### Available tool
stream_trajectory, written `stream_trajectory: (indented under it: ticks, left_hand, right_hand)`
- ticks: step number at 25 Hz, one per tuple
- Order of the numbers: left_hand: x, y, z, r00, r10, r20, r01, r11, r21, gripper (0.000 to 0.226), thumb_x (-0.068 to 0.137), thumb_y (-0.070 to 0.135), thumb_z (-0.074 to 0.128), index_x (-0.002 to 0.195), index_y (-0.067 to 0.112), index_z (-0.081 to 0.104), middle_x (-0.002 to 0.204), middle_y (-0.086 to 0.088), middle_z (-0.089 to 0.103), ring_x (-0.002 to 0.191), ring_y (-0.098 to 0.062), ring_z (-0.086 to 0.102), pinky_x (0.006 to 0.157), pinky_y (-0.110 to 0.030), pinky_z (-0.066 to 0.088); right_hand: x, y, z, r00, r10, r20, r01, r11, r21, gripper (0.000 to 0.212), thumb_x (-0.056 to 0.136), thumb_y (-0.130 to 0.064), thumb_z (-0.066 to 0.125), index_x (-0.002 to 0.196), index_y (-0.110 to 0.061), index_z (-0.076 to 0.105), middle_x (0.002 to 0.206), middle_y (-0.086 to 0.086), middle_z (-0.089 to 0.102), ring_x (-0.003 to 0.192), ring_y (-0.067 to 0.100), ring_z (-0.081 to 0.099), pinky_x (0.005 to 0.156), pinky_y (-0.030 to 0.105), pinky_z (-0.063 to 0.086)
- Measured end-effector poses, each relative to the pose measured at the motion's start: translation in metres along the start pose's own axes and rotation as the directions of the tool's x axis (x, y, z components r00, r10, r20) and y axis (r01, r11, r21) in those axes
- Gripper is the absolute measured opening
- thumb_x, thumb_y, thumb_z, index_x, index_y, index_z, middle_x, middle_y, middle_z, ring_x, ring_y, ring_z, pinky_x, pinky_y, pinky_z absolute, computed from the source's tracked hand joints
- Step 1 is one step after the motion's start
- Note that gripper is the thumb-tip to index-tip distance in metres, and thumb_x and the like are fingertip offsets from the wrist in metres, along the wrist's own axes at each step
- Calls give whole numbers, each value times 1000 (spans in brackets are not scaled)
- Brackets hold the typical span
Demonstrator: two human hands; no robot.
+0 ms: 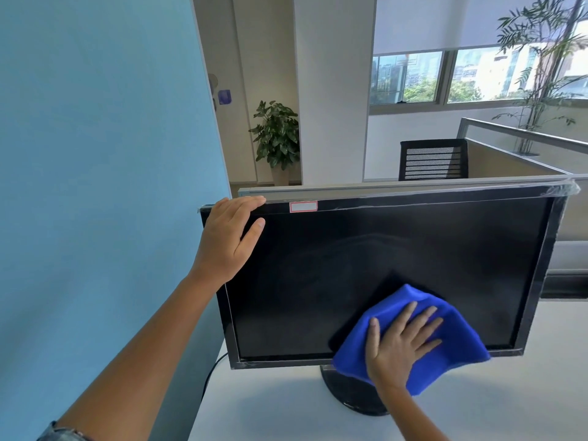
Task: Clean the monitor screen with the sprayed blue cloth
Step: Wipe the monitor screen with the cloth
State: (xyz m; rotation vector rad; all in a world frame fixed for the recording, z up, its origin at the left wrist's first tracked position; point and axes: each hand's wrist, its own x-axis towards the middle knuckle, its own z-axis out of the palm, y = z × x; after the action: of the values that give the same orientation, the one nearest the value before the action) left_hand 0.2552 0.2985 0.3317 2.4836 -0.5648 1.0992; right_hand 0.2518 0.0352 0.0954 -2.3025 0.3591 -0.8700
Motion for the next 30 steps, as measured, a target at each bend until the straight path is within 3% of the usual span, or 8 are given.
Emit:
stream_trajectory:
  ticks: [4,6,8,13,16,22,26,30]
  left_hand:
    - [-1,-1,1,1000,4,-2,-4,1000,9,35,94,26,45,123,10,55,122,-7,62,116,-22,52,108,-38,30]
    - [-1,-1,1,1000,12,-5,-12,1000,9,35,94,26,45,123,10,55,121,-7,62,115,-21,51,107,-38,30]
    - [-1,-1,1,1000,12,-3,-12,1000,10,35,94,25,45,123,10,55,121,-7,62,114,-20,51,107,-37,29]
    - [-1,1,-3,1000,15,1,-15,1000,8,35,93,24,45,122,8,56,121,-7,62,114,-22,52,107,-34,28]
    - [-1,3,-4,1000,28,-9,-28,1000,4,34,93,23,46,122,7,57,120,-7,63,114,-22,53,106,-38,32]
    - [-1,3,1,999,9,-53,-9,1000,-6,34,92,24,47,121,8,57,118,-6,64,113,-21,53,109,-38,29]
    - [-2,4,5,996,6,-92,-6,1000,1,37,92,30,43,119,8,57,116,-9,65,112,-21,51,107,-41,31]
    - [-2,5,5,994,14,-106,-14,1000,9,41,91,34,41,119,8,57,113,-11,65,110,-21,49,106,-37,29]
  right_hand:
    - [-34,-38,18,933,-313,175,338,932,-131,82,91,-67,19,144,-4,24,151,30,17,140,52,4,107,69,0]
    - [-47,-58,25,837,-494,236,532,834,-145,80,86,-66,36,143,-11,30,150,22,23,141,48,9,107,66,18]
    - [-57,-77,26,717,-633,292,675,734,-66,80,78,-62,52,143,-18,35,151,13,26,134,40,29,87,52,49]
    - [-66,-92,28,451,-816,363,865,499,47,77,77,-58,60,145,-28,38,155,-2,31,127,22,50,93,45,51]
    - [-48,-86,16,513,-799,315,836,548,30,70,82,-56,56,144,-30,39,154,-6,31,120,17,55,88,40,54]
    - [2,-43,-19,828,-542,145,557,825,-95,66,85,-57,46,144,-27,38,151,3,36,112,25,59,68,38,52]
    - [44,-24,-43,943,-333,-20,322,922,-214,72,88,-59,35,147,-17,28,154,13,27,142,35,19,105,58,27]
    - [76,-11,-64,987,-126,-96,107,978,-177,83,83,-71,32,151,-26,17,160,18,5,146,41,-2,110,68,1]
